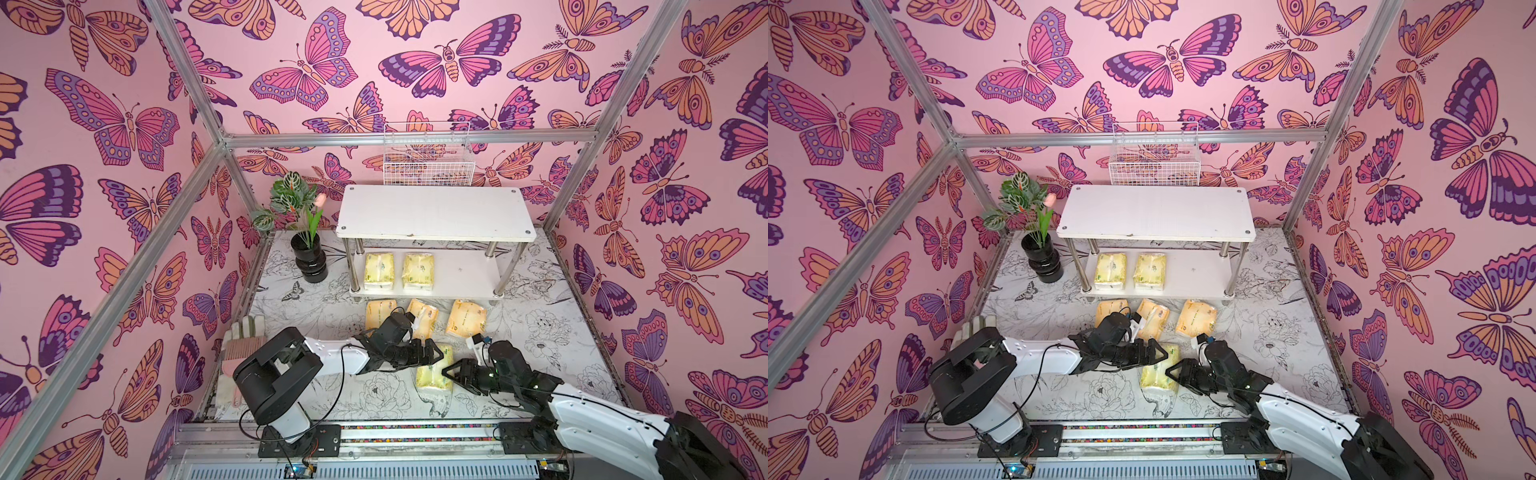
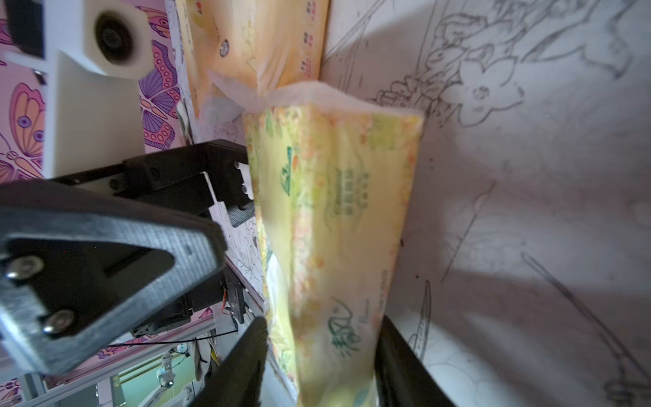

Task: Place the tissue boxes on the shelf by color
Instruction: Pick up the box of tissues from the center of the board.

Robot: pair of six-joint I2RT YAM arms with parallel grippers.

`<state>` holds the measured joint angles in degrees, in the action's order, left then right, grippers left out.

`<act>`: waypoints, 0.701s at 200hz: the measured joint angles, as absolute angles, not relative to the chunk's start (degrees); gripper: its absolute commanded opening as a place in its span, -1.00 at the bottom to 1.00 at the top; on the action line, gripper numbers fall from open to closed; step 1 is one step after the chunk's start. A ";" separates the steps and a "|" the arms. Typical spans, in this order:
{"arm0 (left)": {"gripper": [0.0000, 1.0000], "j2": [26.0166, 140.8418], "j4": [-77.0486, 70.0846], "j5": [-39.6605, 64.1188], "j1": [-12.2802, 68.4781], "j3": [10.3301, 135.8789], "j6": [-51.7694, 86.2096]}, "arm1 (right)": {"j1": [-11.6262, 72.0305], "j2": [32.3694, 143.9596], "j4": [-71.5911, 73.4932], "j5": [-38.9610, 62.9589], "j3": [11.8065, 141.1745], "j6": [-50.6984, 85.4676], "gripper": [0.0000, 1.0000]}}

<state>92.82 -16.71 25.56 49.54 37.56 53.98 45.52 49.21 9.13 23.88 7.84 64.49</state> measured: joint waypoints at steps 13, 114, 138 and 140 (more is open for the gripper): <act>0.99 92.84 -16.82 25.56 49.65 37.56 54.26 | 45.52 47.31 8.47 23.35 7.62 64.73 -0.16; 0.99 92.86 -17.12 25.56 50.28 37.56 54.33 | 45.52 52.51 8.82 23.03 7.60 64.62 -0.74; 0.99 92.79 -17.10 25.54 50.28 37.56 54.33 | 45.52 51.53 8.54 23.44 7.75 64.60 -0.98; 0.99 92.71 -17.08 25.54 50.28 37.56 54.35 | 45.52 51.22 8.34 23.46 7.77 64.60 -0.99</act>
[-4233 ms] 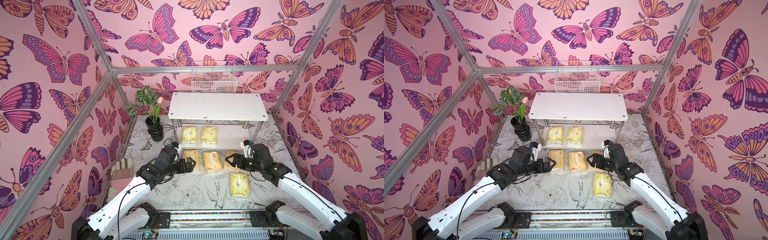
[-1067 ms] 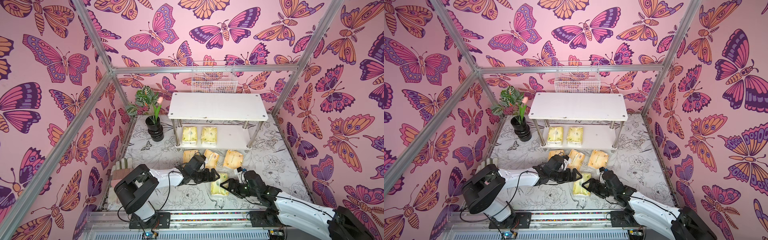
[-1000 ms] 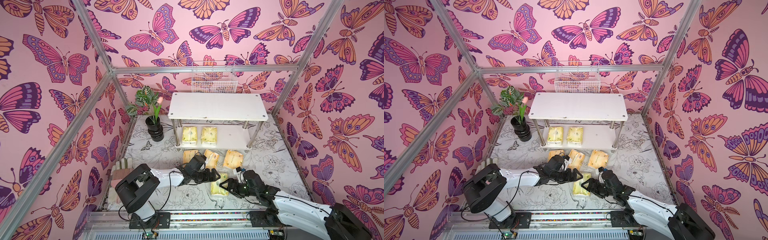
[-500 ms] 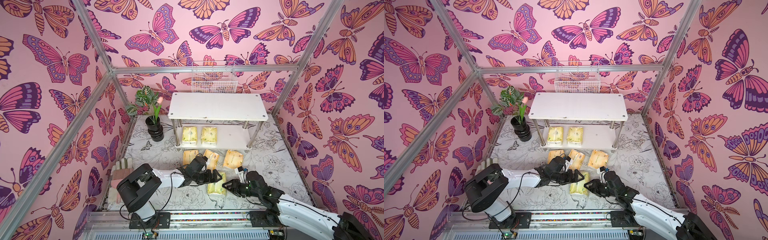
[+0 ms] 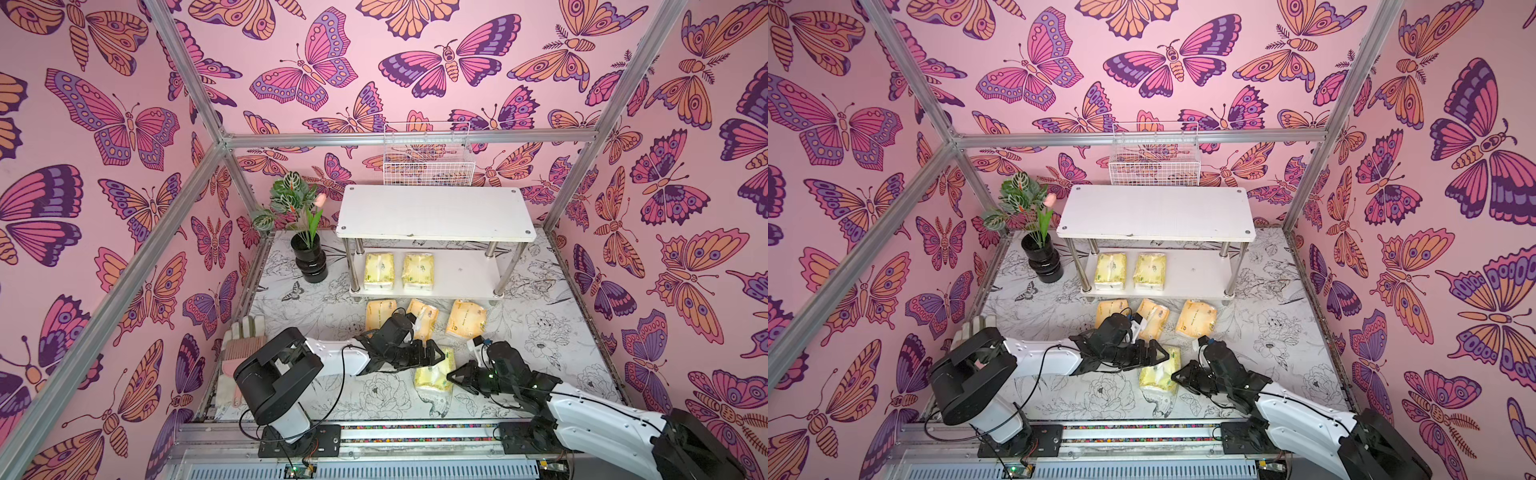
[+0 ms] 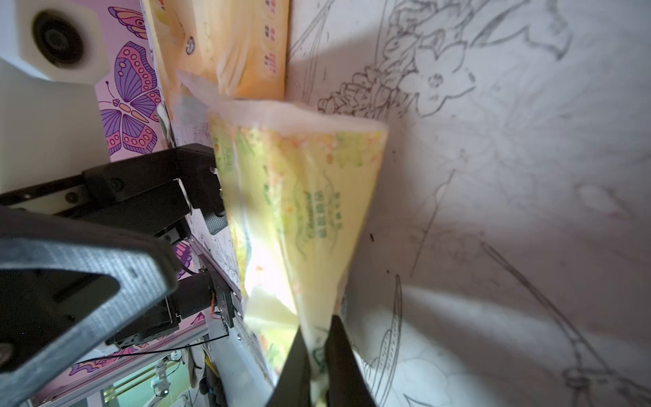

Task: Place the tissue boxes on the shelf by color
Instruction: Pick up the box of tissues from the center of the board, then place a box of tissues on the shelf.

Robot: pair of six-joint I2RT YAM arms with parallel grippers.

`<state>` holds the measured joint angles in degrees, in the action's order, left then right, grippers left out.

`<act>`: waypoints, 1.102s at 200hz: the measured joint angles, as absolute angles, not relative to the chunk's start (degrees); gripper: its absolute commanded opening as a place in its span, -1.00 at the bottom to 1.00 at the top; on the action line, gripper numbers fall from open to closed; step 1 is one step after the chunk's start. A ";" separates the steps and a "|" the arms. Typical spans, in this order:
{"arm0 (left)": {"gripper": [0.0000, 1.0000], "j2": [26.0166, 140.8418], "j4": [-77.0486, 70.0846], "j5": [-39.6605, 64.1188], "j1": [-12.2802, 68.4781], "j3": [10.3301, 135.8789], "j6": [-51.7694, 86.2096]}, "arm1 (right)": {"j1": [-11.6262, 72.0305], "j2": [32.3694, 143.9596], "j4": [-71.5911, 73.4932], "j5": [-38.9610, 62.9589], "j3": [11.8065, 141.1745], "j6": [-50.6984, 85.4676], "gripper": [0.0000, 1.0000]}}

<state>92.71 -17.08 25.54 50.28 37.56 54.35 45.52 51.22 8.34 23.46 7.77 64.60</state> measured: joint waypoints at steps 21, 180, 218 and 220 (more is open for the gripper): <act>0.99 91.00 -16.47 25.17 50.33 37.47 54.52 | 45.52 47.20 5.45 23.40 8.38 64.53 -1.00; 0.99 59.59 19.49 1.61 38.98 47.09 41.47 | 17.10 54.00 -8.62 28.36 30.59 53.04 -1.00; 0.99 56.82 22.13 1.65 37.39 46.39 40.51 | 13.78 65.39 -5.76 29.71 40.18 49.50 -1.00; 0.99 56.69 22.20 1.65 37.39 46.33 40.49 | 13.67 66.00 -5.56 29.76 40.66 49.36 -1.00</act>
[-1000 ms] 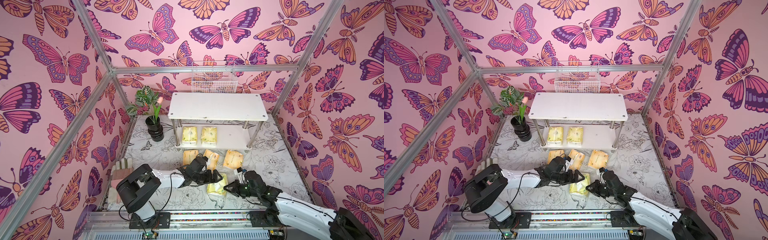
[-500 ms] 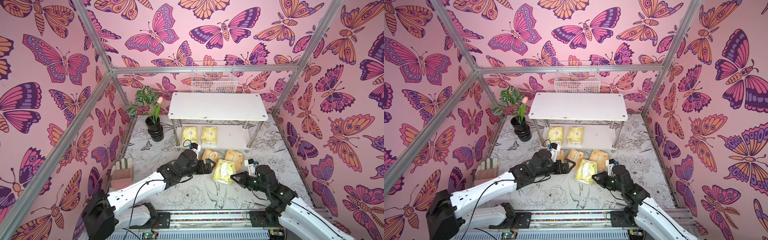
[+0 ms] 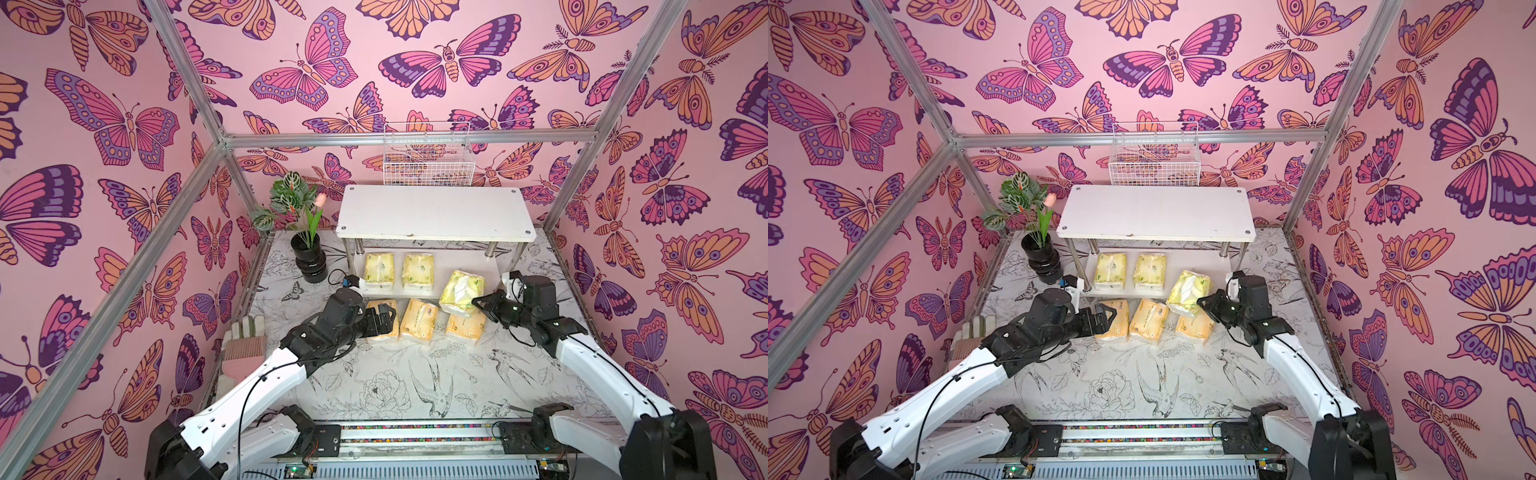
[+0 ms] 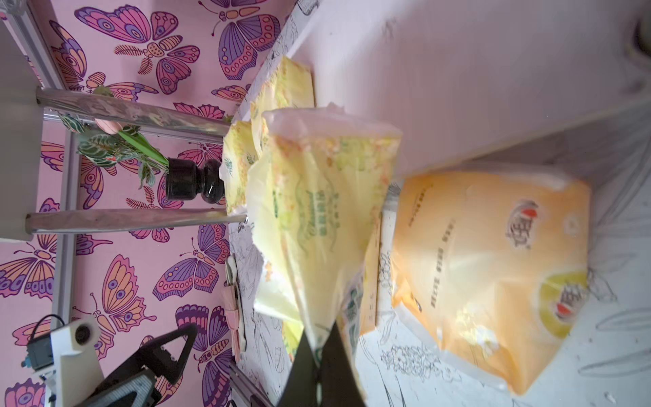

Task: Place the tissue boxes on the shelf by color
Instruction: Place a box of tissues on the shelf.

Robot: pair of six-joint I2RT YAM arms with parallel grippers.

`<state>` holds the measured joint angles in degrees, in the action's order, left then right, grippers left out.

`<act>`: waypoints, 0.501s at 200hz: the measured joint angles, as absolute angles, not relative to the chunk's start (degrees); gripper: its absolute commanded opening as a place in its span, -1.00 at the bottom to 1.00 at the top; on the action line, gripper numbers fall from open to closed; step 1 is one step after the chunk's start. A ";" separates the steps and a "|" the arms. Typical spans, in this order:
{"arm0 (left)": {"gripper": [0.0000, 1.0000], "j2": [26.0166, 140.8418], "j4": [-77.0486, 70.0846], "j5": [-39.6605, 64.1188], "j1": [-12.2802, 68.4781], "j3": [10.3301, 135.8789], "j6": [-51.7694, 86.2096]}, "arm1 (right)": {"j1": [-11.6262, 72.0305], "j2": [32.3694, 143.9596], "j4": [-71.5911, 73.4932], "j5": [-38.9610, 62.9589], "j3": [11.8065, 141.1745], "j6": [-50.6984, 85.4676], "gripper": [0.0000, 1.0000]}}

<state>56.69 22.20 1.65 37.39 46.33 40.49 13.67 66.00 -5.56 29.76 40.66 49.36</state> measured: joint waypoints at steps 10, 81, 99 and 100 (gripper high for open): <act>0.99 56.18 22.70 1.65 37.23 45.93 40.42 | 13.15 68.95 -5.10 30.22 42.76 48.69 -1.00; 0.99 53.30 24.82 1.69 36.75 43.92 40.03 | 11.64 82.89 -2.52 30.76 48.40 46.00 -1.00; 0.99 52.88 25.06 1.67 36.71 43.57 40.05 | 11.68 84.73 -1.06 30.74 48.40 46.02 -1.00; 0.99 52.86 25.06 1.67 36.71 43.55 40.05 | 11.70 84.77 -0.97 30.74 48.40 46.02 -1.00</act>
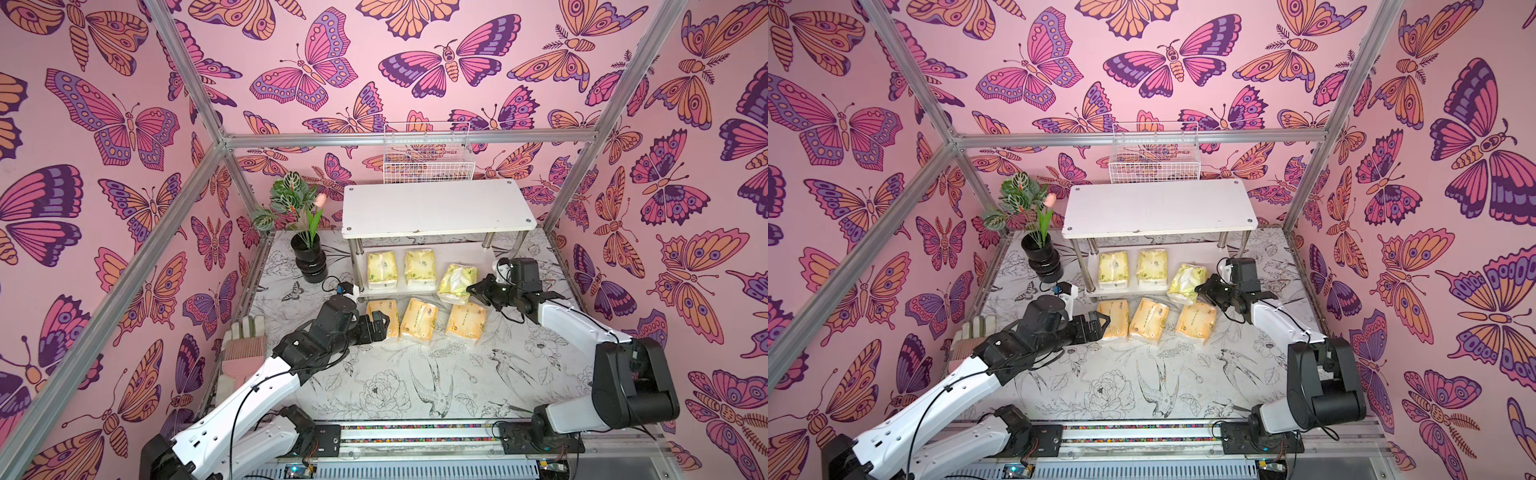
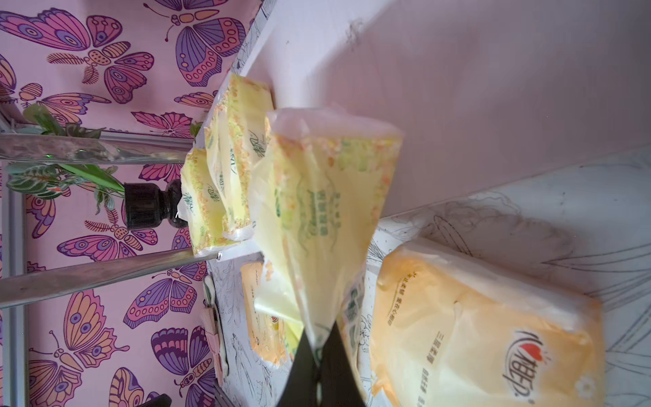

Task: Place the tissue boxes on the shelf by color
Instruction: Place a box of tissues on the shelf.

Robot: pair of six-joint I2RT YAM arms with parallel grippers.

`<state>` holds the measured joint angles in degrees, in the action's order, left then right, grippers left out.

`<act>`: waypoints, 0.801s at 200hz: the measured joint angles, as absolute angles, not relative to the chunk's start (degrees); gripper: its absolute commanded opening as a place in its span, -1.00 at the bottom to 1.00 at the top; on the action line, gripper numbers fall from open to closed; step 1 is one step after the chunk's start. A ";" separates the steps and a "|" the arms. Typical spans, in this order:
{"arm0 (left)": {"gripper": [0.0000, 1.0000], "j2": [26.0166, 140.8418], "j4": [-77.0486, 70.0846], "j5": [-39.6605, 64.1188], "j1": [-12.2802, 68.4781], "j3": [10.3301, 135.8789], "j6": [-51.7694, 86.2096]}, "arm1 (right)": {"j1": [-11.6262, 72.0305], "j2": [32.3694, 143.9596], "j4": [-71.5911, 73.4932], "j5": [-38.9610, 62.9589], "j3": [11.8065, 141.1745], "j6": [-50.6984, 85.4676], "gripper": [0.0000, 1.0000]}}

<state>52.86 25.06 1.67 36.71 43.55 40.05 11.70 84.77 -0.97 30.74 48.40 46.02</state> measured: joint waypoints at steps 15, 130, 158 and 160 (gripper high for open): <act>0.99 52.80 25.26 1.69 36.71 43.24 40.05 | 11.79 85.71 1.19 30.68 48.34 46.54 -1.00; 0.99 51.37 25.36 3.03 36.71 41.50 40.99 | 12.56 88.64 15.84 21.61 43.64 53.52 0.00; 0.99 50.50 25.39 3.20 36.71 40.88 41.36 | 12.16 86.48 15.99 18.41 41.36 54.35 0.27; 0.99 50.46 25.36 3.20 36.71 40.86 41.36 | 12.08 86.15 15.90 18.24 41.12 54.37 0.29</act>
<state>50.46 25.36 3.20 36.71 40.86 41.36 12.08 86.15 15.90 18.24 41.12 54.37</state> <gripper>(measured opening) 0.994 0.611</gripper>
